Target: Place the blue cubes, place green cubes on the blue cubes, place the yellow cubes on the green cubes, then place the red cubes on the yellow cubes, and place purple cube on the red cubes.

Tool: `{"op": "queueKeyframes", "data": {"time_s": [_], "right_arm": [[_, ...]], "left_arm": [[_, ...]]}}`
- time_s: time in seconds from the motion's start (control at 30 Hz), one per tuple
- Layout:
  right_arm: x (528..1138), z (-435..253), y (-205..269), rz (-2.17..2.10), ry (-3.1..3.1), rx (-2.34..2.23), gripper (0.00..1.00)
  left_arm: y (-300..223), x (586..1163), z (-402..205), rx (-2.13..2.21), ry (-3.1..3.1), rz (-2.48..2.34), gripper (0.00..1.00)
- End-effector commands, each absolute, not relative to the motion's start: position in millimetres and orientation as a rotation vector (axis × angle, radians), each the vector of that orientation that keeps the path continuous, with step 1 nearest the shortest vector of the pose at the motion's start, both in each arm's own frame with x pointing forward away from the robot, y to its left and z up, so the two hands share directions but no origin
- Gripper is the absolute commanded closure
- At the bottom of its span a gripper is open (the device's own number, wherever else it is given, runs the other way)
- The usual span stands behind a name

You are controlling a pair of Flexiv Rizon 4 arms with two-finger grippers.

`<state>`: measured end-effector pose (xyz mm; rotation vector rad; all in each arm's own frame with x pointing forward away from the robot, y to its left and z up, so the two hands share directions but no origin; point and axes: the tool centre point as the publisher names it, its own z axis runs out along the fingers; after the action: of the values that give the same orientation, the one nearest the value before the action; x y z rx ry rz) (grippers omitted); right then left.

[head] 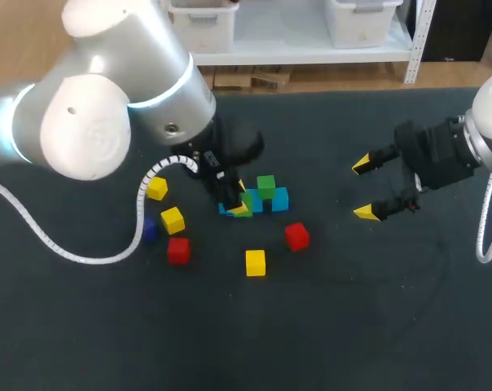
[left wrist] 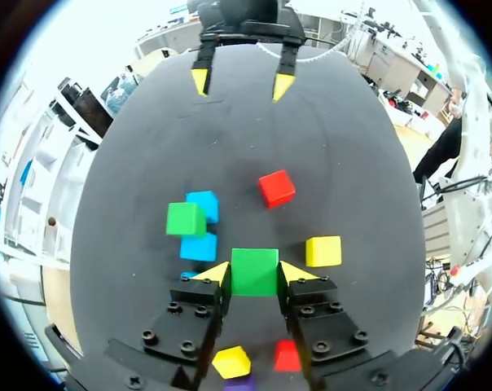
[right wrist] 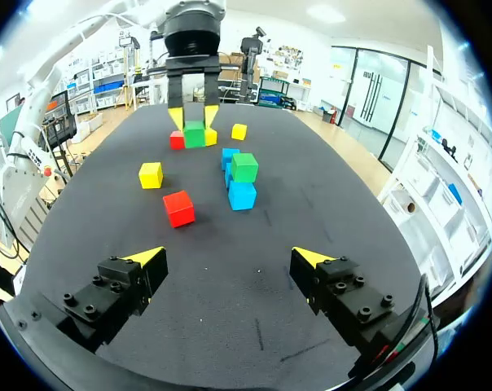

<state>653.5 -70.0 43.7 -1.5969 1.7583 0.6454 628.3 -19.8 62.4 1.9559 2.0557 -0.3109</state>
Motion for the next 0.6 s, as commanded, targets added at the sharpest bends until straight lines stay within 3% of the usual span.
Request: {"op": "queueKeyframes", "data": {"time_s": [0.03, 0.6], "right_arm": [[653, 44, -71, 0.645, 1.755, -1.596, 0.0], [653, 44, -71, 0.645, 1.755, -1.596, 0.0]], "left_arm": [[-14, 641, 61, 1.949, 2.068, -0.303, 1.0], [-13, 687, 59, 1.926, 2.016, -0.228, 1.0]]}}
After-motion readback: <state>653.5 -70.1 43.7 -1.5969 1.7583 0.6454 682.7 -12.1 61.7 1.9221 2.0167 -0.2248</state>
